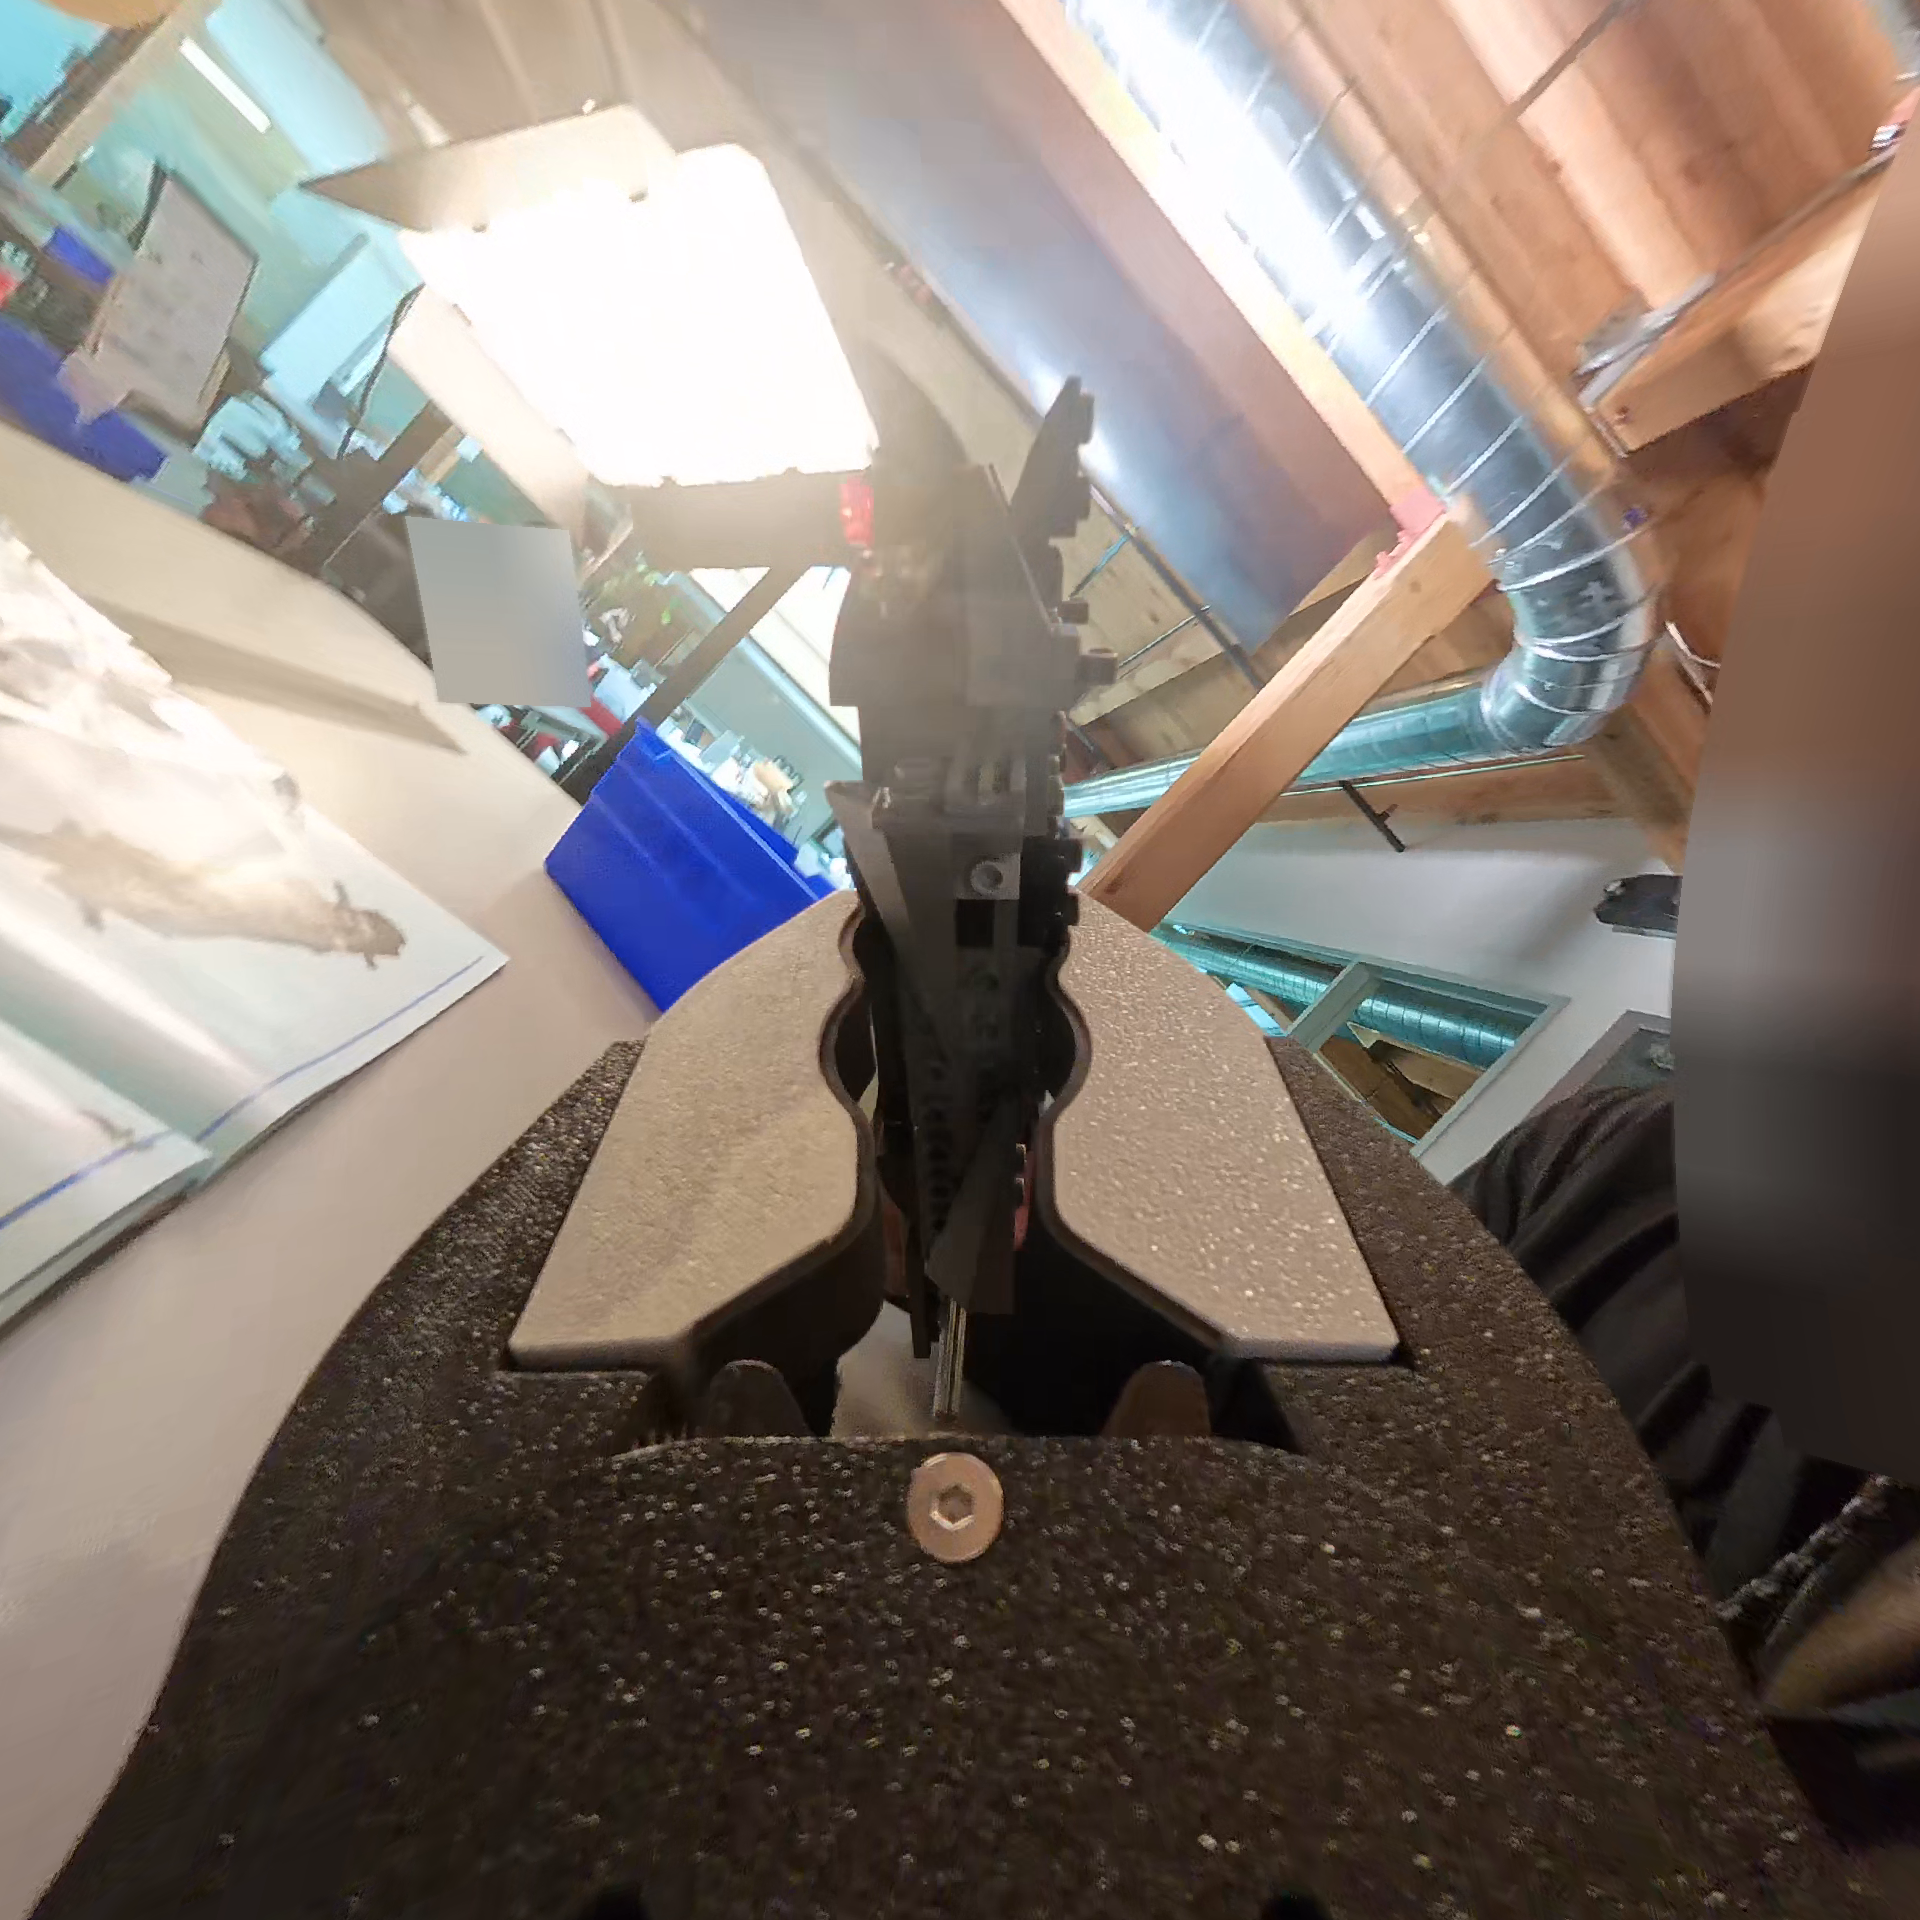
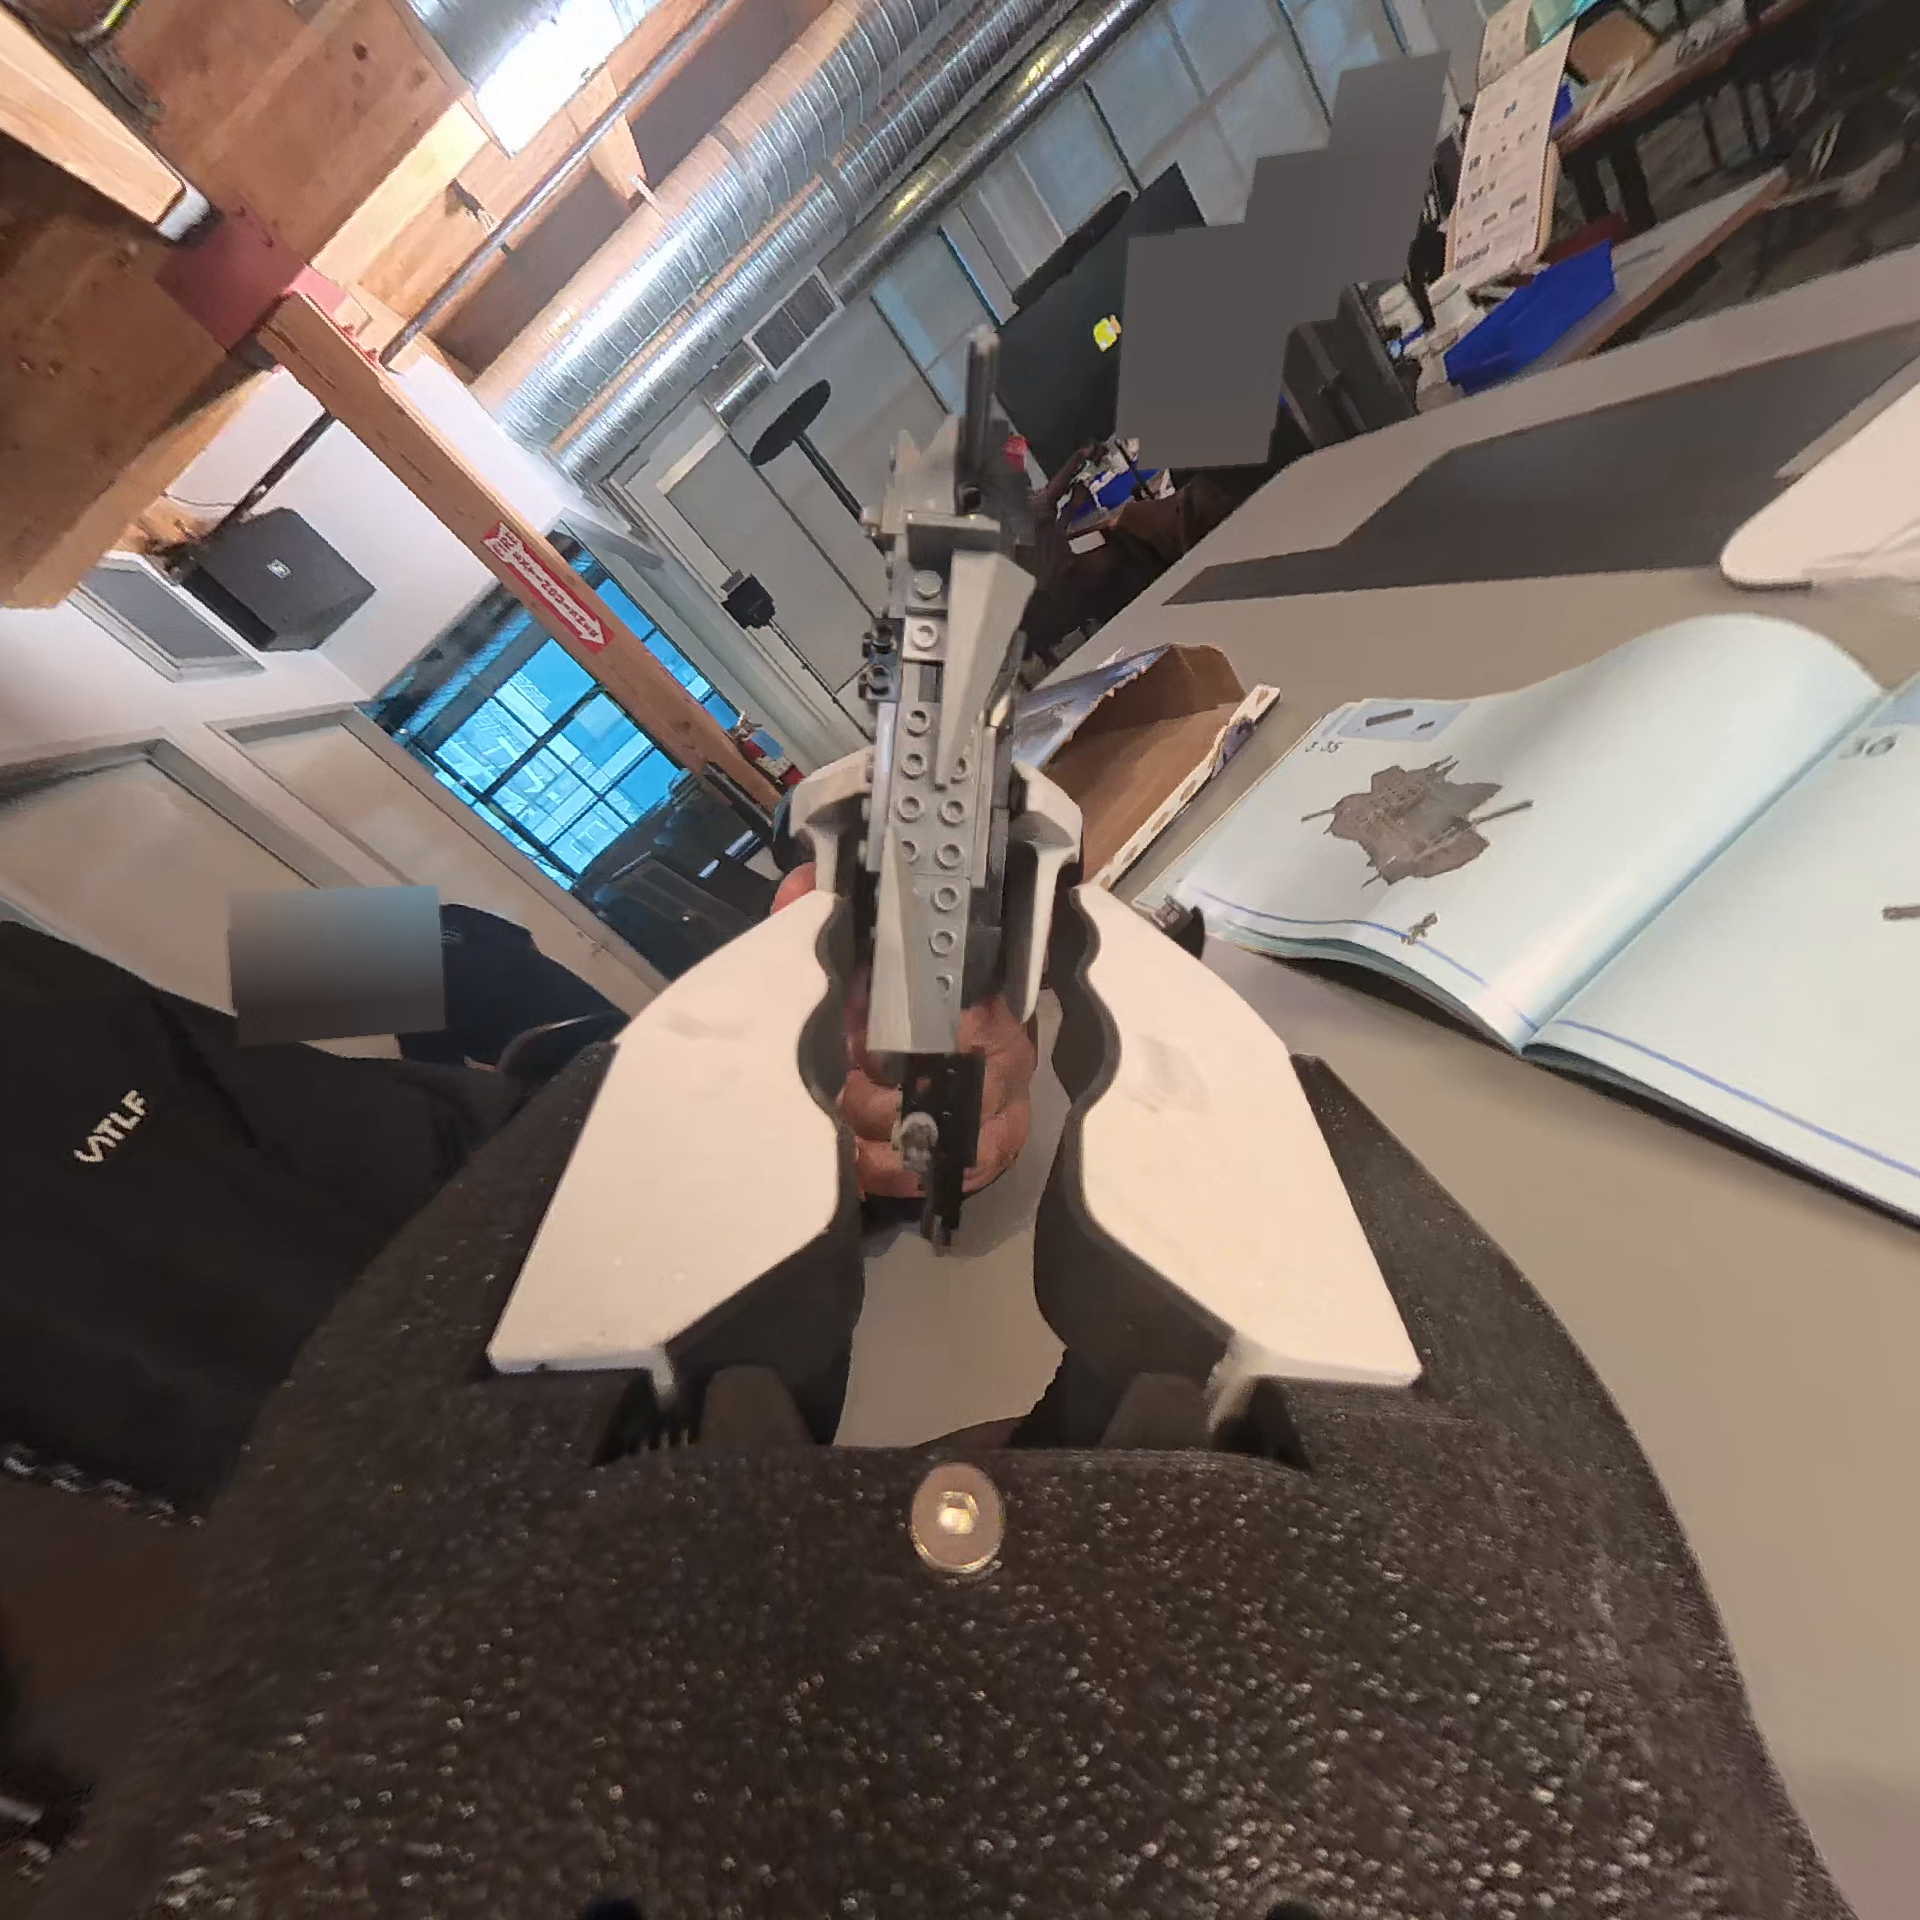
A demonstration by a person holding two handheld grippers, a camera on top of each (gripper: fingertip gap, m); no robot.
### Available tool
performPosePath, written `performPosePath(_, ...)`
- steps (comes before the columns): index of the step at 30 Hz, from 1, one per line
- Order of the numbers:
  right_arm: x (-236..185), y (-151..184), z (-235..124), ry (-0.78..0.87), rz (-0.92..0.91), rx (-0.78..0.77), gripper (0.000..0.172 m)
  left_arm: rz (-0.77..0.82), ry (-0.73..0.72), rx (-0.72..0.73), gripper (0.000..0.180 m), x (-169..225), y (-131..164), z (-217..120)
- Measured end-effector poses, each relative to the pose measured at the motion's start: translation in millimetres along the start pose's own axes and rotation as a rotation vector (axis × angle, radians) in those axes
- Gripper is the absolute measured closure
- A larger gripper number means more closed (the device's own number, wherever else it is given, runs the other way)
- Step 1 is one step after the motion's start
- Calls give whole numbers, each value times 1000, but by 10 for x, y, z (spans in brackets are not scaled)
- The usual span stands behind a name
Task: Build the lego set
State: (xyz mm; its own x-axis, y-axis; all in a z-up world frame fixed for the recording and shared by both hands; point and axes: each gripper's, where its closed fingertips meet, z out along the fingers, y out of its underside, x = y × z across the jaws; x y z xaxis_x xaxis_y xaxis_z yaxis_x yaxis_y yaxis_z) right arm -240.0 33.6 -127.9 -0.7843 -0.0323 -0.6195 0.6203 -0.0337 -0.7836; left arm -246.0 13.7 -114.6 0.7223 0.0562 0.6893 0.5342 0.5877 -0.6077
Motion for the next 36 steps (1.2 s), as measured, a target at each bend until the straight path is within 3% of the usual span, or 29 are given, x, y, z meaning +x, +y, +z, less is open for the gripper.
performPosePath(12, -311, -163, -58, 20, -273, 55, 141, 214, 162, 12, 152, 225, 52, 105)
performPosePath(21, -302, -107, -37, 21, -284, 21, 150, 244, 200, -23, 152, 263, 124, 172)
performPosePath(36, -321, -98, -8, 19, -284, 16, 151, 232, 222, -37, 152, 286, 112, 146)
